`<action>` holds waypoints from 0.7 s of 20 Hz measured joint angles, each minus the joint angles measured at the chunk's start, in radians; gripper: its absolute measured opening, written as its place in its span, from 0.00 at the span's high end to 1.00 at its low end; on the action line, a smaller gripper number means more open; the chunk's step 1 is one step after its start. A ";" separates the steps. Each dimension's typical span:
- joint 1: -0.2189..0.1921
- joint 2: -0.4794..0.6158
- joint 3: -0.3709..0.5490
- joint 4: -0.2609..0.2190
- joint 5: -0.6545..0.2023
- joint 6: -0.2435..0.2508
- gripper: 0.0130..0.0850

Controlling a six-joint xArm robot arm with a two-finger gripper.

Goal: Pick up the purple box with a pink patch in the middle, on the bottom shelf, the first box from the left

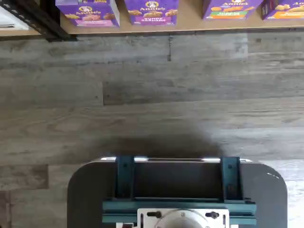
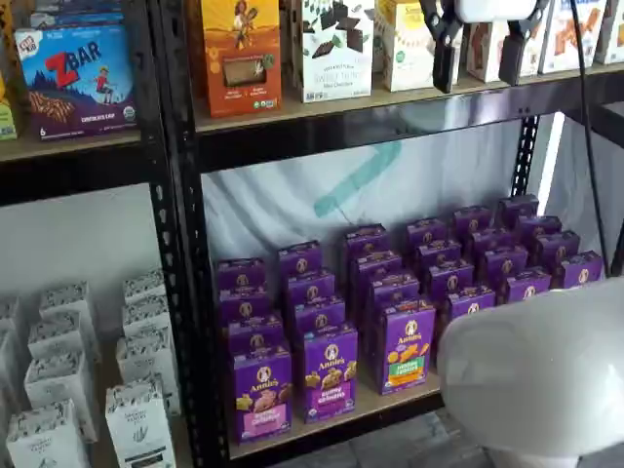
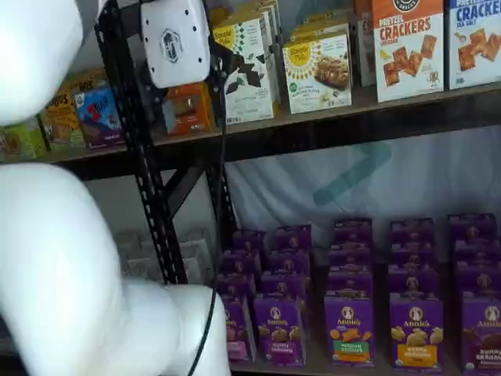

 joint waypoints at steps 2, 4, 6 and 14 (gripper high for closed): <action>0.040 -0.025 0.023 -0.045 -0.042 0.021 0.00; 0.050 -0.038 0.034 -0.060 -0.066 0.027 0.00; 0.051 -0.038 0.036 -0.063 -0.072 0.028 0.00; 0.064 -0.036 0.063 -0.059 -0.101 0.043 0.00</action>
